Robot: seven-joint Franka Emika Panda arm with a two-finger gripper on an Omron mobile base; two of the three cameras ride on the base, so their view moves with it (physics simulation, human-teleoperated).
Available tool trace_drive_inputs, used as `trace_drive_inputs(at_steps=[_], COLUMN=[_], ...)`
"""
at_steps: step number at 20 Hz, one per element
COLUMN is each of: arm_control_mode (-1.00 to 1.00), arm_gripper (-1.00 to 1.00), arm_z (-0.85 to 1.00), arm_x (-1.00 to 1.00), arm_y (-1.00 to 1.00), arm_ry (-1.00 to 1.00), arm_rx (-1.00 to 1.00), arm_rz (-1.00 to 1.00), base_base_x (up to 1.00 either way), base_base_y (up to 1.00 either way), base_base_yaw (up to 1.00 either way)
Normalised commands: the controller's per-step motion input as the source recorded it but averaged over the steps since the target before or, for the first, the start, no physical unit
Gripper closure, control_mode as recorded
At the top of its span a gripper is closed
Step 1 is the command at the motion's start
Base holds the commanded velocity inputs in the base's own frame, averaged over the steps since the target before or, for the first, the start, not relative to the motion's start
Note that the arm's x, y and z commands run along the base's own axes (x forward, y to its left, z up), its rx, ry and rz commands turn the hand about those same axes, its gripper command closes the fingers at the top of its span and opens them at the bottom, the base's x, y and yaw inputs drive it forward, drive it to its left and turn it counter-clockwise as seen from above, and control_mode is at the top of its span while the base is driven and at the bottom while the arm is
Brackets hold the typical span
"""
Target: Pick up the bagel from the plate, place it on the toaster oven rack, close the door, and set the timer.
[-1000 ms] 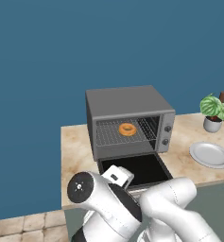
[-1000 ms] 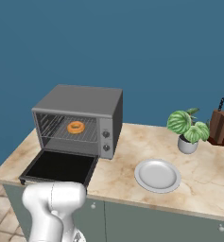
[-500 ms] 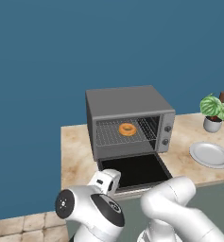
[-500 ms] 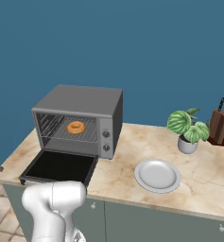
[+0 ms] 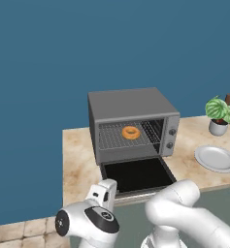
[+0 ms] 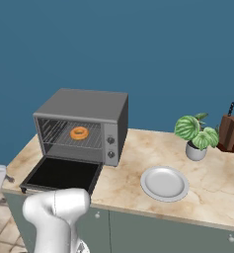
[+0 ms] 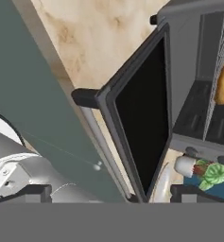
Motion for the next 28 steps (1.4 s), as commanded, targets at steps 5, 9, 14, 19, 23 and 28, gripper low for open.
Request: trace_drive_inputs(at_steps=[5,9,14,19,23,28], arm_control_mode=[-1.0,-1.0,-1.0,-1.0,-1.0,-1.0], arm_gripper=[-1.0,-1.0,-1.0,-1.0,-1.0,-1.0], arm_z=[-0.3,-0.19,-0.07,-0.15,-0.3,-0.32], arm_x=[0.06,0.28,0.36,0.37,0.28,0.24], arm_y=[0.0,0.0,0.0,0.0,0.0,0.0], arm_ry=[-0.03,-0.05,-0.09,-0.07,-0.01,-0.01], arm_rx=[-0.12,-0.12,-0.12,-0.13,-0.12,-0.11], arm_rz=[0.0,0.0,0.0,0.0,0.0,0.0], base_base_x=[0.0,0.0,0.0,0.0,0.0,0.0], base_base_y=[0.0,0.0,0.0,0.0,0.0,0.0], base_base_yaw=[0.0,0.0,0.0,0.0,0.0,0.0])
